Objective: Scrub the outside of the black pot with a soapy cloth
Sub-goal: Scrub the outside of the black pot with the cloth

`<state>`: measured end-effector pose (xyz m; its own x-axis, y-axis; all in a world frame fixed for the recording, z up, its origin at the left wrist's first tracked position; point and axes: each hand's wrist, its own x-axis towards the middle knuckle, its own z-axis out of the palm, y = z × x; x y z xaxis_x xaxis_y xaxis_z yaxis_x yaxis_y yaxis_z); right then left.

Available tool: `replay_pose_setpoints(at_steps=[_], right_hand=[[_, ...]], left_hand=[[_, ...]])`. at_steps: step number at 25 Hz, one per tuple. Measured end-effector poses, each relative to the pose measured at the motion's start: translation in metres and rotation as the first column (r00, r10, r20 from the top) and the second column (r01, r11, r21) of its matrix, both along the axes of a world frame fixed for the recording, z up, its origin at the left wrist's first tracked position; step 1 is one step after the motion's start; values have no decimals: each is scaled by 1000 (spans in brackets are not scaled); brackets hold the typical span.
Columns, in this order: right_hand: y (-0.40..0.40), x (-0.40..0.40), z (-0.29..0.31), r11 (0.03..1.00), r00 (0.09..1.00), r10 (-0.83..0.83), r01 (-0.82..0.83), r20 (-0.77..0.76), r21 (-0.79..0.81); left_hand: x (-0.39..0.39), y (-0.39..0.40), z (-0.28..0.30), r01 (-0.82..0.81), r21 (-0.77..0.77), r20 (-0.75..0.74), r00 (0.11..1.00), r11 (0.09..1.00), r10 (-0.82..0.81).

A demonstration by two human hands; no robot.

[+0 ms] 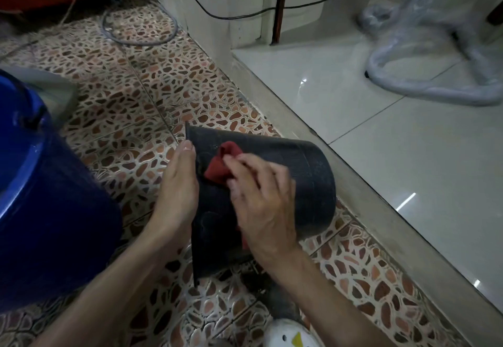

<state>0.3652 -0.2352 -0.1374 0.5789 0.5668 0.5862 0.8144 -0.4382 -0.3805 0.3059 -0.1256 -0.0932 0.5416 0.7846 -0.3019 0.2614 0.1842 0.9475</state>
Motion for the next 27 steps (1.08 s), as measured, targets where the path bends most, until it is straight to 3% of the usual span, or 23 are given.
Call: replay_pose_setpoints(at_steps=[4, 7, 10, 11, 13, 15, 16, 18, 20, 23, 25, 27], right_hand=[[-24, 52, -20, 976, 954, -216, 216, -210, -21], [-55, 96, -26, 917, 819, -389, 389, -422, -91], [-59, 95, -13, 839, 724, -410, 538, -555, 82], [-49, 79, -3, 841, 761, -353, 513, -544, 173], [-23, 29, 13, 935, 916, -138, 245, -376, 255], [-2, -5, 8, 992, 987, 78, -63, -140, 112], [5, -5, 4, 992, 991, 111, -105, -79, 67], [5, 19, -4, 997, 992, 22, -13, -121, 70], [-12, 54, -11, 978, 952, -170, 194, -254, 73], [-46, 100, -12, 899, 776, -389, 436, -496, -23], [-49, 87, -5, 902, 763, -321, 426, -561, 64], [-37, 38, 3, 960, 877, -114, 218, -466, 175]], left_hand=[[-3, -7, 6, 36, 6, 31, 999, 999, -36], [-5, -7, -1, 18, -4, 21, 1000, 1000, -18], [-5, -9, -3, -9, -2, 36, 999, 1000, 9], [-4, -9, -3, -26, -11, 36, 999, 1000, 27], [-3, -8, -3, -30, -27, 50, 998, 999, 32], [-3, -4, -6, -22, -51, 69, 997, 998, 25], [-3, -3, -6, -21, -65, 72, 997, 998, 26], [-6, -8, -1, -23, -65, 67, 997, 998, 27], [-10, -14, 0, 8, -30, 74, 997, 1000, -6], [-14, -15, -3, -2, -12, 101, 995, 1000, 3], [-12, -15, 0, 1, -14, 86, 996, 1000, 0], [-10, -16, 3, 14, 9, 96, 995, 1000, -15]])
